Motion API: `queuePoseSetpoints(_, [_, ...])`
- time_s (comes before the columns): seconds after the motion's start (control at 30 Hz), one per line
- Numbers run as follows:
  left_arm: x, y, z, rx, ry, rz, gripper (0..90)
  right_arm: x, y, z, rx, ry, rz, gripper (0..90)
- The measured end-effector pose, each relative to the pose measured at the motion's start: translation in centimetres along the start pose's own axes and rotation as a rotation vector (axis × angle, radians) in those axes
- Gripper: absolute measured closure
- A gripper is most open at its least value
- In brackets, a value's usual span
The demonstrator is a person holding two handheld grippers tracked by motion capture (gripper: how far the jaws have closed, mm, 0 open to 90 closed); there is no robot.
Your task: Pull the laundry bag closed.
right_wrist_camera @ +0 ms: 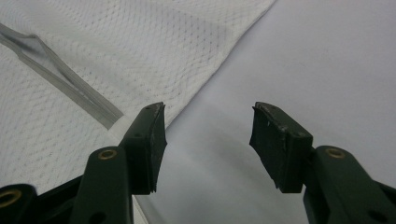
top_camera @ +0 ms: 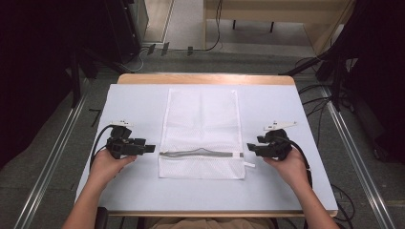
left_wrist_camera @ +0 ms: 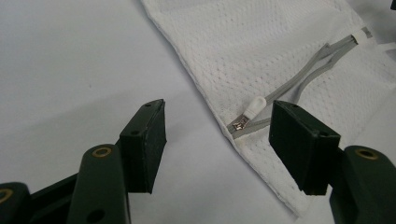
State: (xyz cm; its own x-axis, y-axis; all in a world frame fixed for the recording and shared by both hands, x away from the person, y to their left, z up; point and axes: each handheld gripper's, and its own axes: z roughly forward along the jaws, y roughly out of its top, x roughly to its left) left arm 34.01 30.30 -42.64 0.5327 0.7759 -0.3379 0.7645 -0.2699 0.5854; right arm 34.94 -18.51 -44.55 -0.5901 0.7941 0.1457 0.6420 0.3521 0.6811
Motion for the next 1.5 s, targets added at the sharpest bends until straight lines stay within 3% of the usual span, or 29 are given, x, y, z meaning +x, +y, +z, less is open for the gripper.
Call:
queuePoseSetpoints(0.47, [0.0,0.0,0.1,0.009,0.001,0.001,36.9,0.4,0.1,-0.1,-0.003,0.011,-0.021,47.6])
queuePoseSetpoints(0.63, [-0.1,0.0,0.0,0.005,-0.004,0.004,36.9,1.3,0.4,0.0,0.004,0.025,-0.034,48.2])
queuePoseSetpoints(0.87, [0.0,0.1,0.0,0.017,-0.011,-0.029,37.7,2.6,0.8,0.0,0.004,0.042,-0.062,48.7])
queuePoseSetpoints(1.5, [0.0,-0.3,-0.3,0.016,-0.008,-0.026,37.6,5.3,1.8,0.9,0.012,0.089,-0.122,49.3])
